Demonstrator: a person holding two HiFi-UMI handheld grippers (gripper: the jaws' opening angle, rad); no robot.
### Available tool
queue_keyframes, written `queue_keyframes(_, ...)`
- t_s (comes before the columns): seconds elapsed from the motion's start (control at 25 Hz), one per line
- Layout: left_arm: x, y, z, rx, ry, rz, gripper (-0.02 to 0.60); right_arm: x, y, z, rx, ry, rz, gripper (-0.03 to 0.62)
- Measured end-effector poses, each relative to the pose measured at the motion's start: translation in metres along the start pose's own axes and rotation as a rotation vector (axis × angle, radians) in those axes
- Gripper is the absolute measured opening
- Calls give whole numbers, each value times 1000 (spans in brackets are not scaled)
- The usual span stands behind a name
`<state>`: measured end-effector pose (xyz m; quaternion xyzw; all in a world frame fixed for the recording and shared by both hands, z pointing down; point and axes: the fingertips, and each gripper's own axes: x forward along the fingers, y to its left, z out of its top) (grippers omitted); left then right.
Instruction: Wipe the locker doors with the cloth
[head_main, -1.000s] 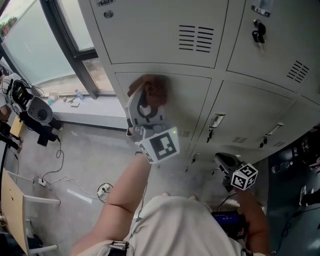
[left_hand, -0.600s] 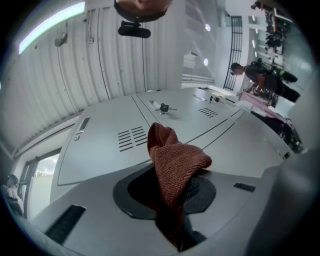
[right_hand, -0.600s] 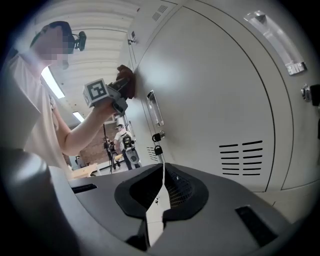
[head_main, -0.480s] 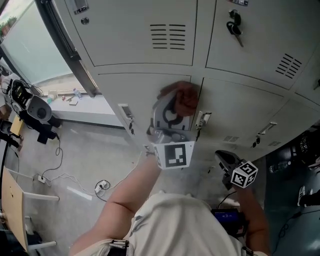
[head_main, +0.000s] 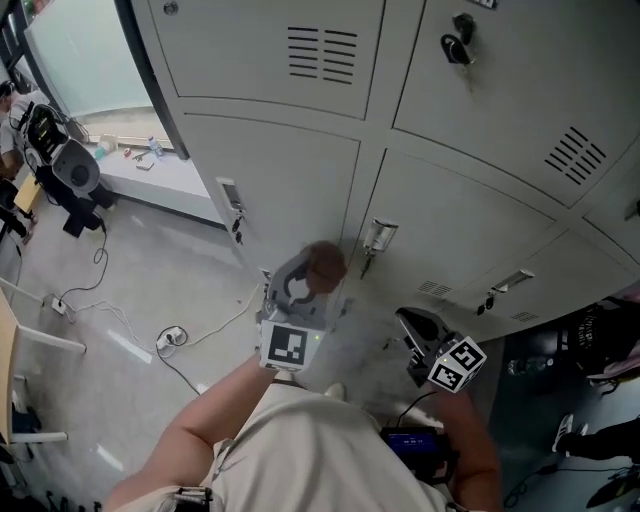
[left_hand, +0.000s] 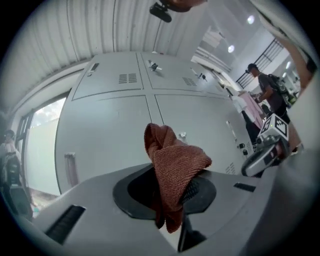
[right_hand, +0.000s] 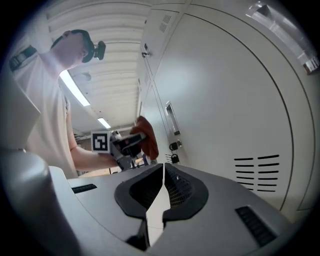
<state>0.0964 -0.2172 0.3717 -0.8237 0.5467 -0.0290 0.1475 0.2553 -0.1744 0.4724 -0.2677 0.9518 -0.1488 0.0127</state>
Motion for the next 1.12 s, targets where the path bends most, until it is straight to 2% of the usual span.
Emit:
queue_keyframes(0.08,-24,-11,-36,-94,135,4,71,1,7,2,-10,-21,54,18)
queue_keyframes(0.2,-64,-16,-78,-202,264,27,71,11,20,-3,-21,-17,129,18)
queue_keyframes(0.32,-101,-12,-105,-232,335,56,71,26,36,-13,-20,9,192,18)
queue_keyframes(0.6,-144,12,-122,-230,359,120,71,54,57,-13,-45,45,278,18)
queue_keyframes(0.8,-145,28,-116,-221,336,138,71,66,59,-11,-48,50,291,18)
queue_keyframes(1.12,-135,26,-116,-234,329,117,71,68,56,-11,-39,53,281,18)
